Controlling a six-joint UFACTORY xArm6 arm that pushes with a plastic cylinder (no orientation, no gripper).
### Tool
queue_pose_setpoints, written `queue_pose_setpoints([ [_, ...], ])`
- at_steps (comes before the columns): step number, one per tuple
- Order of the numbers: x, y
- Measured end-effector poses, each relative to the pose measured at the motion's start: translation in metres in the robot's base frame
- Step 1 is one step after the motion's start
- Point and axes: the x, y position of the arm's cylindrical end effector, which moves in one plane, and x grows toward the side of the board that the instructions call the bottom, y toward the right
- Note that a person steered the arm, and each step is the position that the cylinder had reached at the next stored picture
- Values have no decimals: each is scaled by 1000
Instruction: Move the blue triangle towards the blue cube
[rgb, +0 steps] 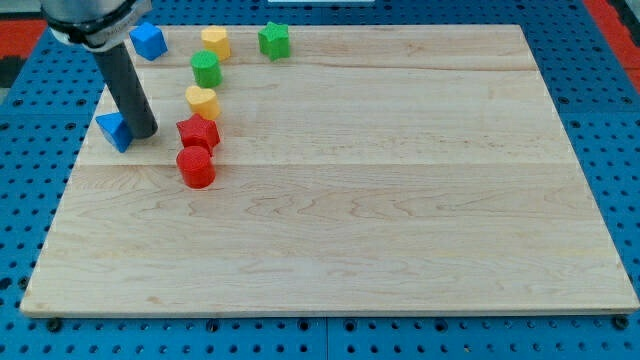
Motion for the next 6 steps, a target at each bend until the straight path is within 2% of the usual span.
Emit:
queue_pose_setpoints([
  [1, 27, -41],
  [2, 23, -58],
  [3, -2, -4],
  [4, -61, -6],
  [5, -87, -9],
  [6, -80, -11],
])
